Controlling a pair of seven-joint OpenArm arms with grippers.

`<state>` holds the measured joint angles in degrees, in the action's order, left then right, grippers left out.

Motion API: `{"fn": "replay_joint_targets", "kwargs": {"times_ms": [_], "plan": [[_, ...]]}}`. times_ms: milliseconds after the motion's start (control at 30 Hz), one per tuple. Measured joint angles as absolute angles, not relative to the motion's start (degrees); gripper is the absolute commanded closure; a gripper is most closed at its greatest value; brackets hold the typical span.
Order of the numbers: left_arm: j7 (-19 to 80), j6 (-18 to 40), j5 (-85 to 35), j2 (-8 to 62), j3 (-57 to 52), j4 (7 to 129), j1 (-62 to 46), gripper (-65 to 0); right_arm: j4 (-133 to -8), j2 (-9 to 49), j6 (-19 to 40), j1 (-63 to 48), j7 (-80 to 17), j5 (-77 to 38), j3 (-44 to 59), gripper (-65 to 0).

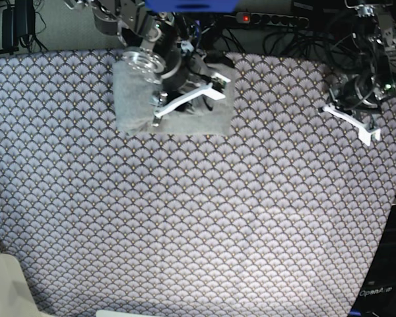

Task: Fold the T-shirt properly
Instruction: 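Fold the grasped edge over the stack with the right gripper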

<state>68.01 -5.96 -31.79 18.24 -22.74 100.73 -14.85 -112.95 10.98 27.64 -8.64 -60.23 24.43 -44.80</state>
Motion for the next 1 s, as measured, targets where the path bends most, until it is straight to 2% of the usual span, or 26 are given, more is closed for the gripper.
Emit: {"fn": "replay_joint_targets", "kwargs": {"times_ms": [167,267,633,1000], "plan": [[67.5,-6.0,-31.6,18.4,-22.6,100.5,-13.5,0.0,-112.9,9.0,27.6,-8.6,-60.0,24.4,-44.8,-34.9],[67.7,-6.0,-31.6,18.4,-22.7,100.5,-13.6,0.0,-112.9,7.9,27.7,-8.8,-60.2,24.5,-44.5,-37.7],[67.9,-6.0,-31.6,18.4,-22.8,100.5,-13.0,0.0,-110.3,7.7,27.6,-9.0,-60.0,24.4,-43.0,-37.7],[68.0,-6.0,-31.6,18.4,-22.8,100.5,-12.4,0.0,-110.1,2.8,27.6,-9.6,-60.0,24.6,-35.1,-37.7]]}}
